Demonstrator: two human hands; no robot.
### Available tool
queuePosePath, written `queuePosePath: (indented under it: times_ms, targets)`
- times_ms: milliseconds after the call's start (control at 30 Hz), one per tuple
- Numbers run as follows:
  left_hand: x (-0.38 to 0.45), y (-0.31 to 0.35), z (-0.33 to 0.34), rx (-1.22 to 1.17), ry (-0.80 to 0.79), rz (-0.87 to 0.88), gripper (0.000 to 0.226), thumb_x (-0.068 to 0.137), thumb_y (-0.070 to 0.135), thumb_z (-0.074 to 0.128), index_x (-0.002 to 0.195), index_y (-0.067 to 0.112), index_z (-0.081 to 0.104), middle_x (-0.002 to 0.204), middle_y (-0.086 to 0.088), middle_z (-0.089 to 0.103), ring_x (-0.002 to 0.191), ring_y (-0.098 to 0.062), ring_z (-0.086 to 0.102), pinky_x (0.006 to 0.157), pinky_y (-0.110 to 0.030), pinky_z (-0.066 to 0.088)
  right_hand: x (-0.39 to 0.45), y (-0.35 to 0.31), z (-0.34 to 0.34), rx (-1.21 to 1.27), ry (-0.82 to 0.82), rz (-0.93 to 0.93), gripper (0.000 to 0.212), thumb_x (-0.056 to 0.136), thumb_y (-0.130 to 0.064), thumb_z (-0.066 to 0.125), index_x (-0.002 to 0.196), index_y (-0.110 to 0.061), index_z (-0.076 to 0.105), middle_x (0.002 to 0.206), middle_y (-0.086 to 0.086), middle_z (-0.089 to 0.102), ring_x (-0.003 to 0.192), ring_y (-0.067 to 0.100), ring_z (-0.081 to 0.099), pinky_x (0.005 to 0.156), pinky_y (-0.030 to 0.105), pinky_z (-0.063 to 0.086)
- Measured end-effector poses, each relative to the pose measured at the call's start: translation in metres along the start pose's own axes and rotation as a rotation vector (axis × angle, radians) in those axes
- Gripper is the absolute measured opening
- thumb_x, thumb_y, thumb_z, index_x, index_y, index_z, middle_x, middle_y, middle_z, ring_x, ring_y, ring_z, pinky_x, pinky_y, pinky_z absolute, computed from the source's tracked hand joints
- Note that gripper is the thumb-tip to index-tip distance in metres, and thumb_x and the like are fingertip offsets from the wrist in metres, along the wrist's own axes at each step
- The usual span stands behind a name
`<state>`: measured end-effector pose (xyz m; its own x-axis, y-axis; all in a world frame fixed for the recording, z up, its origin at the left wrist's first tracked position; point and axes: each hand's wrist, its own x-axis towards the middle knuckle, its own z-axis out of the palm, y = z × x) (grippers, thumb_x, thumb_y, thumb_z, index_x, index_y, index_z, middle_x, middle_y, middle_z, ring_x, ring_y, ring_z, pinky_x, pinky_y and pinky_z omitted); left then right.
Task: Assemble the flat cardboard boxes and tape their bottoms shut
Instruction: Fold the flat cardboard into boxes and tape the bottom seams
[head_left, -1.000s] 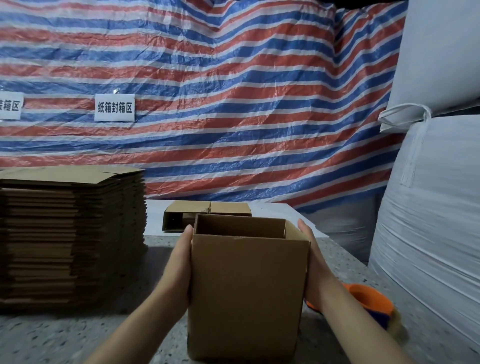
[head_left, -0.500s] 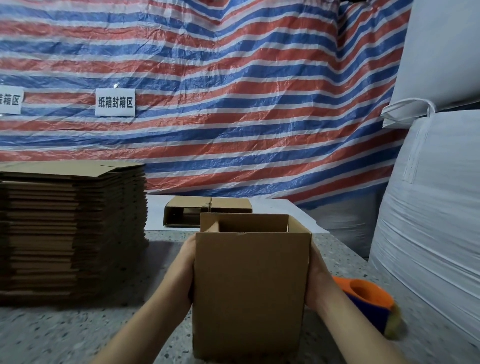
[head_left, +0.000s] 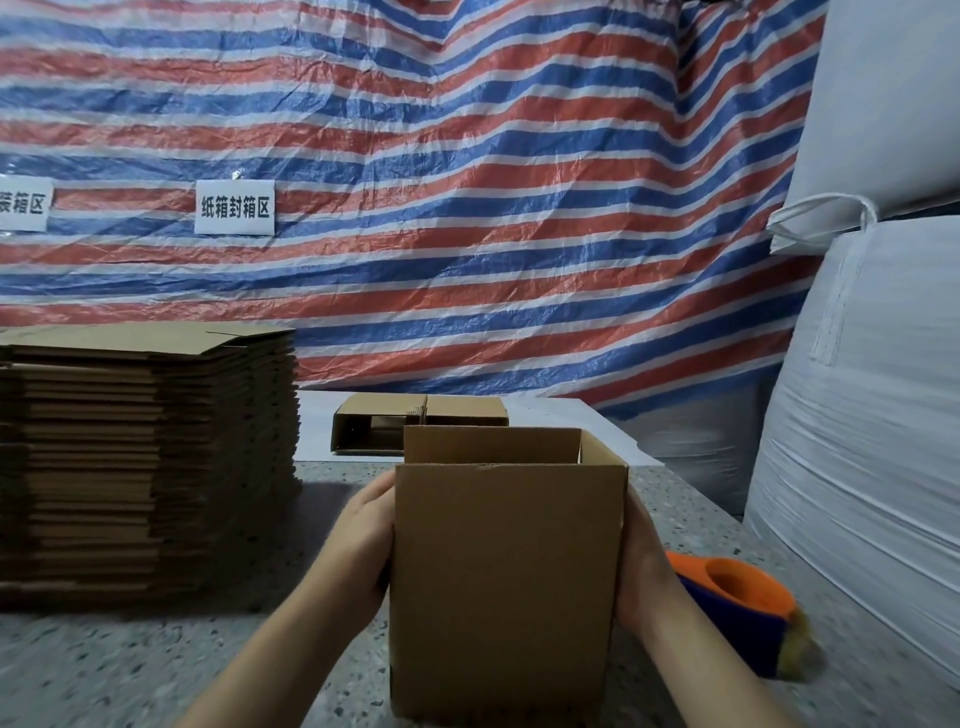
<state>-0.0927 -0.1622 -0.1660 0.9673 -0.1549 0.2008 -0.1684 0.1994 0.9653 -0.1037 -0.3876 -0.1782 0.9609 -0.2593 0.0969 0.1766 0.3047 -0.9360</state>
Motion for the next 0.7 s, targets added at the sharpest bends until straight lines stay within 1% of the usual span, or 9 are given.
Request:
queuePosePath:
  times_ms: [67,167,267,333,400,467,533,633,700]
  targets:
    - [0.001,0.000,-0.003,0.031,-0.018,0.014,0.027,0.097,0.018,0.055,0.086,0.025,0.078,0.083,-0.011,0.075,0.067,-0.019,0.071,0.052,-0.027,0.054,0.000,-0.001,0.001,-0.008,0.001,0.017,0.049,0.103,-0.047,0.034,0.105,-0.013,0.069,0.098,0.017,0.072,0.088,0.032,0.069,0.093,0.051,0.052]
    - [0.000,0.002,-0.007,0.056,-0.018,0.033,0.022,0.096,0.019,0.057,0.089,0.022,0.078,0.087,-0.014,0.074,0.069,-0.021,0.070,0.056,-0.030,0.055,0.004,0.002,-0.003,0.029,0.013,0.032,0.049,0.103,-0.051,0.037,0.095,-0.019,0.074,0.088,0.011,0.078,0.072,0.025,0.075,0.070,0.041,0.055]
    - [0.000,0.002,-0.008,0.046,-0.006,0.059,0.015,0.090,0.024,0.063,0.093,0.016,0.075,0.091,-0.022,0.072,0.074,-0.028,0.065,0.062,-0.037,0.051,0.008,0.005,-0.007,0.067,-0.011,0.038,0.053,0.103,-0.050,0.040,0.083,-0.023,0.081,0.085,0.008,0.078,0.070,0.022,0.076,0.059,0.034,0.057]
    - [0.000,0.001,-0.008,0.047,-0.004,0.067,0.023,0.086,0.027,0.065,0.096,0.009,0.073,0.093,-0.027,0.069,0.074,-0.030,0.063,0.062,-0.037,0.050,0.009,0.004,-0.007,0.096,-0.019,0.050,0.055,0.102,-0.050,0.042,0.075,-0.023,0.082,0.083,0.009,0.078,0.069,0.023,0.076,0.054,0.033,0.058]
    - [0.002,0.001,-0.009,0.058,-0.019,0.076,0.018,0.088,0.026,0.064,0.096,0.012,0.073,0.093,-0.026,0.069,0.074,-0.029,0.064,0.062,-0.037,0.050,0.010,0.003,-0.006,0.115,-0.028,0.062,0.055,0.100,-0.052,0.043,0.077,-0.023,0.083,0.085,0.010,0.078,0.071,0.024,0.076,0.054,0.033,0.059]
    - [0.004,0.003,-0.010,0.076,-0.037,0.073,0.014,0.094,0.020,0.061,0.100,0.023,0.074,0.097,-0.017,0.072,0.078,-0.026,0.069,0.062,-0.035,0.054,0.012,0.004,-0.007,0.124,-0.049,0.066,0.056,0.102,-0.049,0.041,0.074,-0.025,0.083,0.083,0.009,0.078,0.069,0.022,0.076,0.051,0.032,0.058]
    - [0.006,0.004,-0.011,0.073,-0.040,0.054,0.025,0.096,0.016,0.059,0.113,0.033,0.067,0.103,-0.008,0.074,0.083,-0.023,0.071,0.060,-0.031,0.055,0.015,0.004,-0.009,0.101,-0.066,0.059,0.056,0.103,-0.044,0.042,0.068,-0.026,0.082,0.077,0.006,0.078,0.065,0.020,0.075,0.048,0.030,0.057]
    - [0.007,0.004,-0.011,0.047,-0.058,0.022,0.032,0.097,0.013,0.057,0.119,0.035,0.063,0.102,-0.007,0.075,0.077,-0.017,0.072,0.055,-0.026,0.054,0.010,-0.003,-0.007,0.087,-0.142,0.060,0.043,0.083,-0.058,0.056,0.079,-0.025,0.083,0.085,0.008,0.078,0.074,0.022,0.077,0.054,0.032,0.058]
    - [0.008,0.004,-0.012,0.045,-0.073,0.012,0.032,0.097,0.012,0.056,0.120,0.034,0.063,0.101,-0.007,0.075,0.076,-0.016,0.072,0.055,-0.025,0.054,0.010,-0.007,-0.009,0.071,-0.193,0.027,0.044,0.072,-0.060,0.059,0.087,-0.025,0.083,0.089,0.007,0.078,0.078,0.021,0.077,0.059,0.032,0.059]
